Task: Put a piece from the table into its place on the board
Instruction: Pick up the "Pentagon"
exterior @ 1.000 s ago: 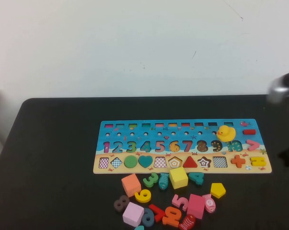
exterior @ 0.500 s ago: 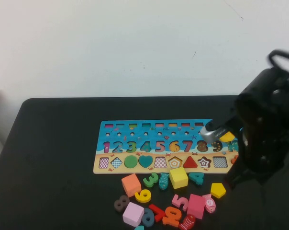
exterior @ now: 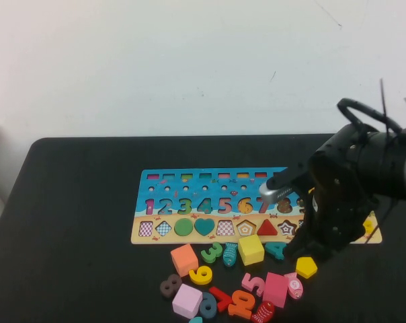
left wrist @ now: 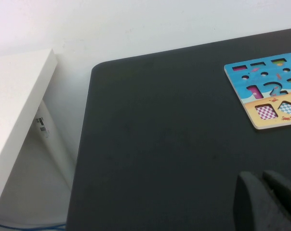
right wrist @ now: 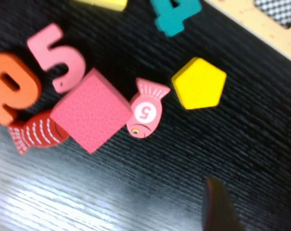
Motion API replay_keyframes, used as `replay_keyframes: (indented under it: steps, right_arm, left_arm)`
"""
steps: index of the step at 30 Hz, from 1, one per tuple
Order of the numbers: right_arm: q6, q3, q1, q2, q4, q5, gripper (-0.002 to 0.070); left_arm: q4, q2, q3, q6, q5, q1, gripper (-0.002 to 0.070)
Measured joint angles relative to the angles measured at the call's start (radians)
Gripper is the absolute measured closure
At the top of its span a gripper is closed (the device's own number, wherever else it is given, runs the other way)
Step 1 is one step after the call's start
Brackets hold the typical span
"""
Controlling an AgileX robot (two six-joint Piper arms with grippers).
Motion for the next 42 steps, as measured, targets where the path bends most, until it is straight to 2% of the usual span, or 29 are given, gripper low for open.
replay_keyframes:
  steps: [3, 8, 14, 18, 22, 42]
  right_arm:
    - [-0.065, -0.002, 0.000, 0.031, 0.016, -0.007, 0.0304]
    - [-0.130, -0.002, -0.011, 0.084, 0.029, -0.059, 0.0291]
    - [-0.187, -0.002, -0.089, 0.130, 0.055, -0.130, 0.0288]
    - [-0.286, -0.002, -0.129, 0.152, 0.108, -0.152, 0.0288]
    - [-0.386, -0.005, -0.131, 0.168, 0.161, -0.180, 0.0288]
    - [-0.533, -0.011, -0.131, 0.259, 0.231, -0.254, 0.0288]
  left_arm:
    - [0.000, 0.000, 0.000, 0.000, 0.000, 0.000, 0.0676]
    - [0.000, 0.000, 0.000, 0.000, 0.000, 0.000, 0.0676]
    - [-0.008, 0.000, 0.000, 0.000, 0.000, 0.000, 0.0676]
    - [-0.026, 0.000, 0.000, 0.000, 0.000, 0.000, 0.0676]
    - [-0.042, 0.000, 0.000, 0.000, 0.000, 0.000, 0.0676]
    - [-0.046, 0.000, 0.000, 0.000, 0.000, 0.000, 0.0676]
